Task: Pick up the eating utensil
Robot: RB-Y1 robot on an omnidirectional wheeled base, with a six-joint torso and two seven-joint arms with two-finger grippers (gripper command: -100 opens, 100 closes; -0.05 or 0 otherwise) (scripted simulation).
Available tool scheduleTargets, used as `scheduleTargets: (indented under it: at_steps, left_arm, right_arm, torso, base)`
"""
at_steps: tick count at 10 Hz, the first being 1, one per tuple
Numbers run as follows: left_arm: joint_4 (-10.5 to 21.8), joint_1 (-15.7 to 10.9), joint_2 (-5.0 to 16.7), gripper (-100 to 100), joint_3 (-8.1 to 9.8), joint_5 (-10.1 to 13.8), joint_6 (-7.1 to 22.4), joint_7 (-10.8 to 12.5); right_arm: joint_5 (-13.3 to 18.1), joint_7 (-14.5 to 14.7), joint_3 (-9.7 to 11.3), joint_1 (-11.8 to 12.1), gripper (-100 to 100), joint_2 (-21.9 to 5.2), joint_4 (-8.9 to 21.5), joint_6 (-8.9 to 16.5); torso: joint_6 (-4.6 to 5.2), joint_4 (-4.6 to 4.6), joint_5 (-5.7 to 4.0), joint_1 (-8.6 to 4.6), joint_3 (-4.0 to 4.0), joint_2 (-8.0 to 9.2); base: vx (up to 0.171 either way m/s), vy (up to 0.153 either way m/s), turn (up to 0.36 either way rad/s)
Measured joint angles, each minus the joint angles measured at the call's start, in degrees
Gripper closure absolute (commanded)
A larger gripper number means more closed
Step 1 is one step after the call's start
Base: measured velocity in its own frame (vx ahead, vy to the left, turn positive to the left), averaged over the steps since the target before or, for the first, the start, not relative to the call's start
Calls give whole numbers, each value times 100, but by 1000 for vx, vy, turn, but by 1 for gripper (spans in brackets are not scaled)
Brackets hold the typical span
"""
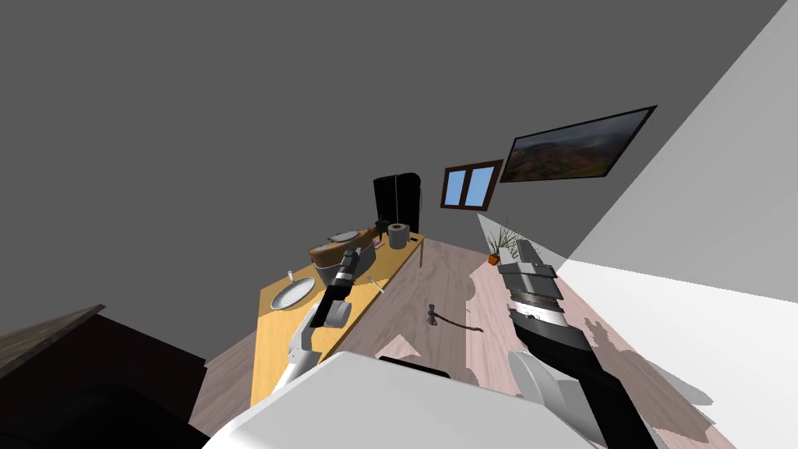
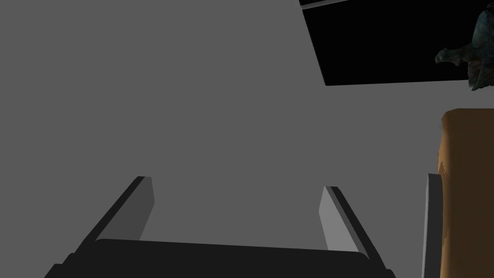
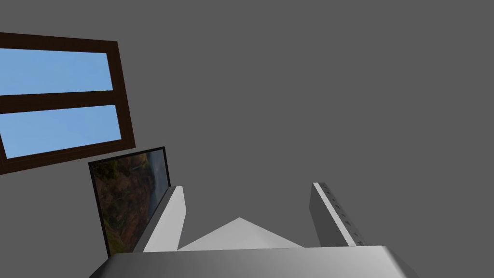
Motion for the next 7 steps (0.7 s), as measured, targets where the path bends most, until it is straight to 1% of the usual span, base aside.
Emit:
scheduleTargets:
  at_steps: [2,4,6,7]
  left_arm:
    - [419,-298,93,-100,139,29,225,39]
    - [672,-486,56,-100,176,5,493,0]
    - [906,-639,101,-100,243,18,702,-4]
    - [1076,-733,109,-100,266,17,774,-8]
  right_arm:
    - [0,0,0,0,0,0,0,0]
    - [0,0,0,0,0,0,0,0]
    - [0,0,0,0,0,0,0,0]
    - [0,0,0,0,0,0,0,0]
  torso:
    - [2,0,0,-1,0,1]
    - [1,0,1,2,-1,-1]
    - [1,-1,1,5,-3,-5]
    - [0,-1,2,8,-4,-6]
  base:
    - [-42,-39,-54]
    - [-29,-29,-36]
    - [-22,-24,-38]
    - [-20,-29,-43]
